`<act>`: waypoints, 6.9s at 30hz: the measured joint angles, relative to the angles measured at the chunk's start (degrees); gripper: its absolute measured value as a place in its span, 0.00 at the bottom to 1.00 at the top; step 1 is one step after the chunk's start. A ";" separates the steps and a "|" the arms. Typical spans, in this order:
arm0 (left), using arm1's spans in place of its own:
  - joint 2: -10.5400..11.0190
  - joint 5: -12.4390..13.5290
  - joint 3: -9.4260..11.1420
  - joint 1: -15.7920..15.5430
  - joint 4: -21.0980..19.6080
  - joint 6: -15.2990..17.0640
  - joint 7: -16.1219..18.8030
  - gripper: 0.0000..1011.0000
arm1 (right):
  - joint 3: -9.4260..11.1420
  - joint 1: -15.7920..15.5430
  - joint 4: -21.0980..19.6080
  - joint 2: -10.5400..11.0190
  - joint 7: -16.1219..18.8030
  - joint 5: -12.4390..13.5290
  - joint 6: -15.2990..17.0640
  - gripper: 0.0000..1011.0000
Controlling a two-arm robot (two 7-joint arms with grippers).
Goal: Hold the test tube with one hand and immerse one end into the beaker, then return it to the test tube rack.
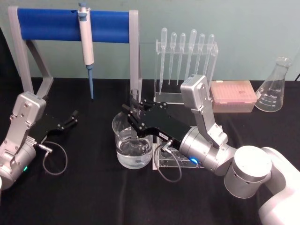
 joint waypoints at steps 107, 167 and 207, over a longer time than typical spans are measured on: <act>0.00 0.00 0.00 0.00 0.00 0.00 0.00 0.99 | 0.00 0.00 0.00 0.00 0.01 0.00 0.00 0.22; 0.00 0.00 0.00 0.00 0.00 0.00 0.00 0.99 | 0.00 0.00 0.00 0.00 0.00 0.00 0.00 0.22; 0.00 0.00 0.00 0.00 0.00 0.00 0.00 0.99 | 4.64 1.23 -17.84 2.82 -0.97 3.31 10.26 0.22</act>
